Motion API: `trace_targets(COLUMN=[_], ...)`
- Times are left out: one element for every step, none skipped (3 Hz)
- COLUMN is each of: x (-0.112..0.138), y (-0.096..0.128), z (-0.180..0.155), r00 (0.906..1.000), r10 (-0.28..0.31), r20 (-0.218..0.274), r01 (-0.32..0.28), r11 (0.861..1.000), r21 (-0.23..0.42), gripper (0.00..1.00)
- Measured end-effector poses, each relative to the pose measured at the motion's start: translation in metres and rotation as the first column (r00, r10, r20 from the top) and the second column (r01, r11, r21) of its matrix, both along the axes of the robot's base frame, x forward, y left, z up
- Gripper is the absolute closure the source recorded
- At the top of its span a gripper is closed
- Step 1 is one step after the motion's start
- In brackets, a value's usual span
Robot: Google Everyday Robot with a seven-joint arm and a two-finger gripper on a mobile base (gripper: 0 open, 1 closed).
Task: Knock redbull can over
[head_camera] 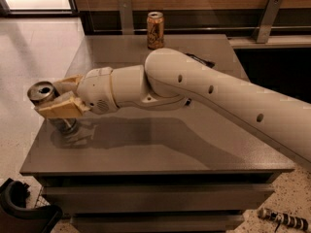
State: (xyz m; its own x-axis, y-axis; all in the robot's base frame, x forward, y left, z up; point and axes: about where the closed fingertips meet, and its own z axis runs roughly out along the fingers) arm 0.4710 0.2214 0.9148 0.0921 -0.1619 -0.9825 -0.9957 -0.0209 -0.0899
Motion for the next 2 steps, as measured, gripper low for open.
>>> trace_targets(x=[0.0, 0.007], y=[-0.025, -0.042], z=[0.026, 0.045], r00=[0.999, 0.9966], r10=[-0.033, -0.041], r20=[0.028, 0.071], r01=[0.037, 0.061], r11=[0.99, 0.95], r21=[-0.139, -0.306], gripper=[1.0, 1.0])
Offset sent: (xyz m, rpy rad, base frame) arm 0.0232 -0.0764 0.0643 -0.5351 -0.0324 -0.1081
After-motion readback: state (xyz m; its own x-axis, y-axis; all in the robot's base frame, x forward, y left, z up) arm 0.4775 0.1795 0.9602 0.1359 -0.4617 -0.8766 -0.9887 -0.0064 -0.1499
